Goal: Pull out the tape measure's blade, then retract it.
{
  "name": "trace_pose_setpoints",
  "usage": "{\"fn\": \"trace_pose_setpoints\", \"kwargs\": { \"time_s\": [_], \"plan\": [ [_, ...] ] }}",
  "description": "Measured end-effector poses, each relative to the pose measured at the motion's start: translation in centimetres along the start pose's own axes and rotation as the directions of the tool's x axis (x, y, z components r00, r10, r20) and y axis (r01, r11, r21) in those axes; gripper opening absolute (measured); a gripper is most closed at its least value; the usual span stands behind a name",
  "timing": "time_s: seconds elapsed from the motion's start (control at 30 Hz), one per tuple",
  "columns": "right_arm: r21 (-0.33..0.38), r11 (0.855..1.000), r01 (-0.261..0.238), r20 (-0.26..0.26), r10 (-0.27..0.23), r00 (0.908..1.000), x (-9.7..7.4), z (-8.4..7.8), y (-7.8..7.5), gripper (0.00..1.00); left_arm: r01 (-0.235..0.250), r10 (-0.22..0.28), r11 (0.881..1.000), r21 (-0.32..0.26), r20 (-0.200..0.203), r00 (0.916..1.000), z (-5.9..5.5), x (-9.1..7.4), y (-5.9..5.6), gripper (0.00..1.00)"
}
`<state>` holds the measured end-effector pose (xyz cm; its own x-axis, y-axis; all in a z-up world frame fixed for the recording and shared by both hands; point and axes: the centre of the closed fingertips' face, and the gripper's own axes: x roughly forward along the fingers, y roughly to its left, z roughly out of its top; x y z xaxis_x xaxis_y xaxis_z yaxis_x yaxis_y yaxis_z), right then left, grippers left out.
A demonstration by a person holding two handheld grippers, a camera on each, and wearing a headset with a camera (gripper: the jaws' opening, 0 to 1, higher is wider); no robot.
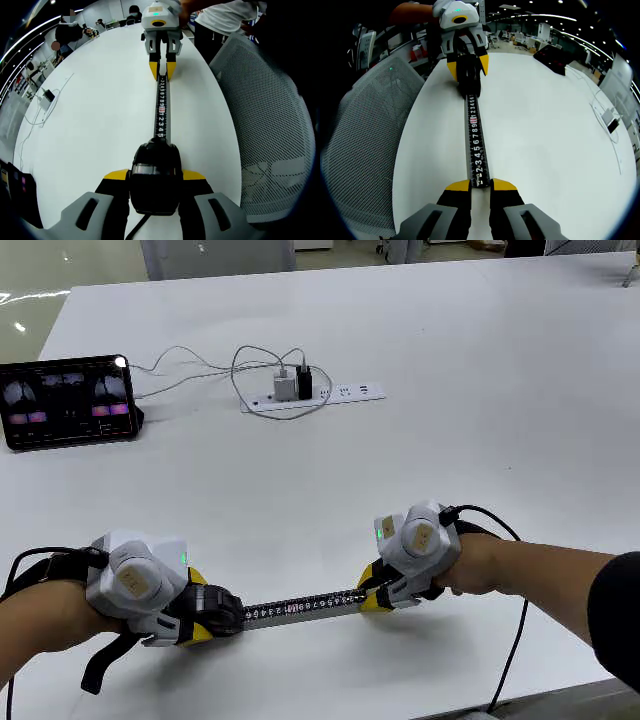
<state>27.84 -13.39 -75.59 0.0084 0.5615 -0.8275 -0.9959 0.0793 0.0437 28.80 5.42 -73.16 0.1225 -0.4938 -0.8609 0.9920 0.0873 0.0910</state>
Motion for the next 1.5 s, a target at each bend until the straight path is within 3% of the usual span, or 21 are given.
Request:
{"fn": "trace_pose_setpoints", "kwargs": {
  "time_s": [0.37,1.5],
  "plan": [
    [0.003,1.000,-0.004,-0.004,0.004,1.0000,-0.1,-0.2,0.0,0.09,-0.002,0.002,1.000,0.001,0.001,1.0000,-0.1,0.0,-0.1,0.32],
    [0.029,1.000,0.006,-0.025,-0.005,0.9997,-2.1,-2.9,0.0,0.09,-0.003,0.003,1.000,0.000,0.000,1.0000,0.0,0.0,-0.1,0.32]
  ]
}}
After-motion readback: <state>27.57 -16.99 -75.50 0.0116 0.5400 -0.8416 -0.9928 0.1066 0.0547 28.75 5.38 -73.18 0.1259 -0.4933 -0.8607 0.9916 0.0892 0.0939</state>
